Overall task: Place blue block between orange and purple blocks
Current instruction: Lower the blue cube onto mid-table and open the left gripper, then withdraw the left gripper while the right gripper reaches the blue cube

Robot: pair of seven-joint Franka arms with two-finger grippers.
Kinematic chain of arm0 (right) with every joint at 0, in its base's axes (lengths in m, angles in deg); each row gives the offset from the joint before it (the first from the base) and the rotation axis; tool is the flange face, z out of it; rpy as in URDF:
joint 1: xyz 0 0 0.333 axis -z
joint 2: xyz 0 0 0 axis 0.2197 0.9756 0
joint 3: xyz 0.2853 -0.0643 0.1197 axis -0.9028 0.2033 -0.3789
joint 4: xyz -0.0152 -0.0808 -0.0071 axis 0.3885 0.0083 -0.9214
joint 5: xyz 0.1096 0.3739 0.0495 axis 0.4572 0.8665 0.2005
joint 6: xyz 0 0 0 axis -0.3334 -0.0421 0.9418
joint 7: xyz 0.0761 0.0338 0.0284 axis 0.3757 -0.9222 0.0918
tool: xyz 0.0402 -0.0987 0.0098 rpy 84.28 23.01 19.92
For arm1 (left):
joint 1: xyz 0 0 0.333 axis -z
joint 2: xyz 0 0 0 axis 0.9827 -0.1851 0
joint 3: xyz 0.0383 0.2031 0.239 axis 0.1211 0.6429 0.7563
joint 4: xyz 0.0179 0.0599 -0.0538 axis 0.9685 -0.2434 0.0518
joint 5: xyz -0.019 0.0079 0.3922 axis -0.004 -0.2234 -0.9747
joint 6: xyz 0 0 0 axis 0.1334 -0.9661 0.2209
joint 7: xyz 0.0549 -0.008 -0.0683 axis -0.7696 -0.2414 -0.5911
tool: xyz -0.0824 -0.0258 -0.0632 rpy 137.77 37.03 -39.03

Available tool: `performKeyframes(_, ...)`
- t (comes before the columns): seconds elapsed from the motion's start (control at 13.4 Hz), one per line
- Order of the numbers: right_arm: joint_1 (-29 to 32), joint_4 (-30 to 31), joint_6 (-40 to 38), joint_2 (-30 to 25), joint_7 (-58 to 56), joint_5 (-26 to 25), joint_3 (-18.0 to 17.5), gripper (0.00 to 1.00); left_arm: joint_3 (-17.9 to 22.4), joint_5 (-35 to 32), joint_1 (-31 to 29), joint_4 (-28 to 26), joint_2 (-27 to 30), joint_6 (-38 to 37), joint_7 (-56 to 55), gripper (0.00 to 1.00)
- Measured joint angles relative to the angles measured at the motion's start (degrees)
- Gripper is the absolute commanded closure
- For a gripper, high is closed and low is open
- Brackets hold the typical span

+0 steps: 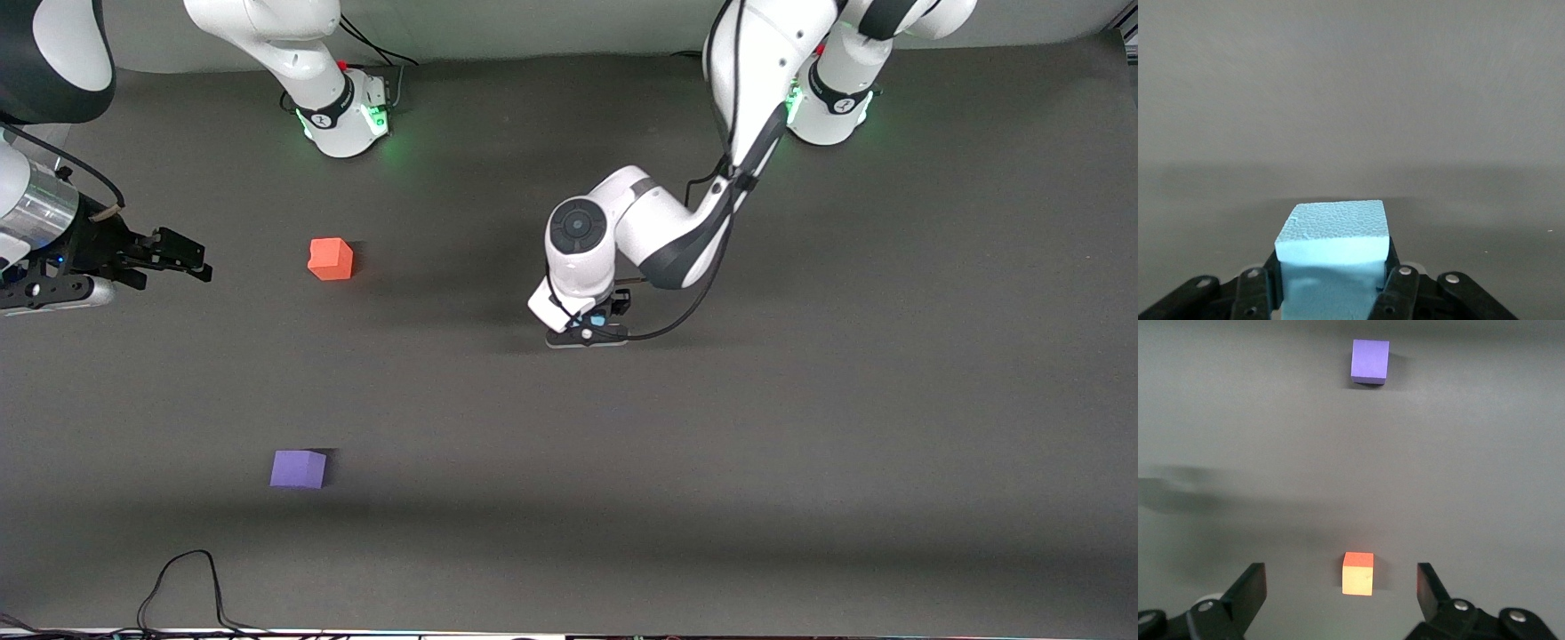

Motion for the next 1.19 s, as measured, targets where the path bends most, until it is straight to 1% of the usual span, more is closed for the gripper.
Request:
performKeyframes(0.07,0.0,0.0,0.0,0.0,0.0,0.0,0.0,0.0,0.0,0.0,0.5,0.0,-1.1,1.2,-0.2,0.65)
performKeyframes(0.15,0.0,0.0,0.0,0.0,0.0,0.0,0.0,0.0,0.0,0.0,0.6,0.1,-2.1,2.4,-0.5,0.54)
performKeyframes(0.22,0.0,0.0,0.0,0.0,0.0,0.0,0.0,0.0,0.0,0.0,0.7,0.1,-2.9,3.4,-0.9,0.13)
performKeyframes(0.3,0.0,0.0,0.0,0.0,0.0,0.0,0.0,0.0,0.1,0.0,0.7,0.2,-3.5,4.0,-1.3,0.0)
performKeyframes(0.52,0.0,0.0,0.0,0.1,0.0,0.0,-0.1,0.0,0.4,0.0,0.7,1.0,-3.7,4.1,-1.6,0.0)
performKeyframes(0.67,-0.3,0.0,0.0,0.3,0.0,0.0,-0.2,0.0,0.8,0.0,0.6,2.7,-3.3,1.9,-1.6,0.0)
performKeyframes(0.82,-0.7,0.1,0.0,0.4,0.0,0.0,-0.2,0.0,1.1,0.0,-0.4,5.4,-1.1,-5.2,-0.9,0.0)
performKeyframes(0.97,-0.7,0.2,0.0,0.4,0.0,0.0,-0.2,0.0,1.4,2.2,-3.1,6.8,3.5,-12.4,3.4,0.0)
performKeyframes(1.04,-0.7,0.2,0.0,0.4,0.0,0.0,-0.2,0.0,1.6,3.6,-5.3,7.0,6.5,-16.3,6.9,0.0)
performKeyframes(1.19,-0.8,0.2,0.0,0.4,0.0,0.0,-0.2,0.0,2.0,4.7,-12.4,6.9,12.1,-24.4,15.3,0.0)
